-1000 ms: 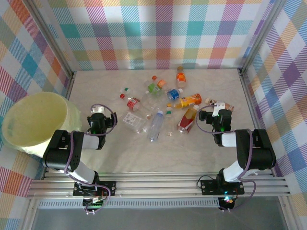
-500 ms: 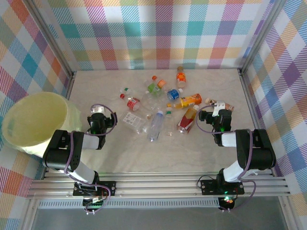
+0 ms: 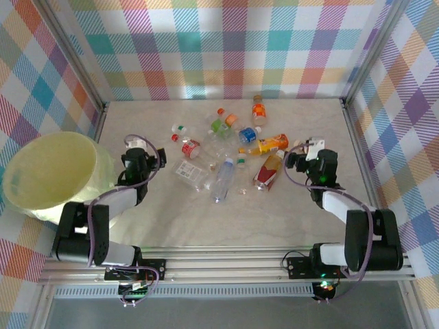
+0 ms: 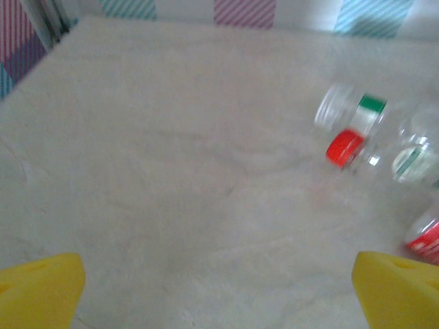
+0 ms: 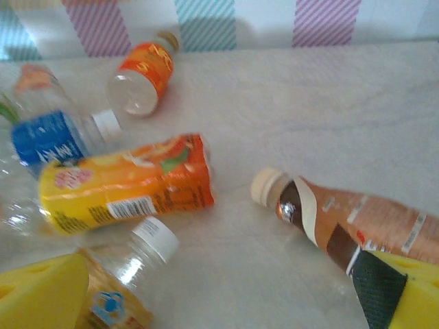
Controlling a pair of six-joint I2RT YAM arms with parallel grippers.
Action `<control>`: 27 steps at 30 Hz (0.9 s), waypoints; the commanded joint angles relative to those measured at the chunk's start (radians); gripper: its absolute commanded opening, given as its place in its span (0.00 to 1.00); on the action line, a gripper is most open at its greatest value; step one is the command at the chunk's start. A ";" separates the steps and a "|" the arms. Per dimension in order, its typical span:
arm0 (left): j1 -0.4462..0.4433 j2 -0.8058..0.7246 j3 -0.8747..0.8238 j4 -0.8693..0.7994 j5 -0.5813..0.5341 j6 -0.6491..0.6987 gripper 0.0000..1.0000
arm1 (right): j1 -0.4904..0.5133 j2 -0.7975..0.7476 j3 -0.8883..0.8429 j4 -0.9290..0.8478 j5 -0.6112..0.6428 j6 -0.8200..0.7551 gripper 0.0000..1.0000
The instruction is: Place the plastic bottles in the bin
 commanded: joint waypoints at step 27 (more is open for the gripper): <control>-0.276 -0.119 0.157 -0.603 0.303 -0.781 1.00 | 0.289 0.290 0.442 -0.952 0.083 0.794 1.00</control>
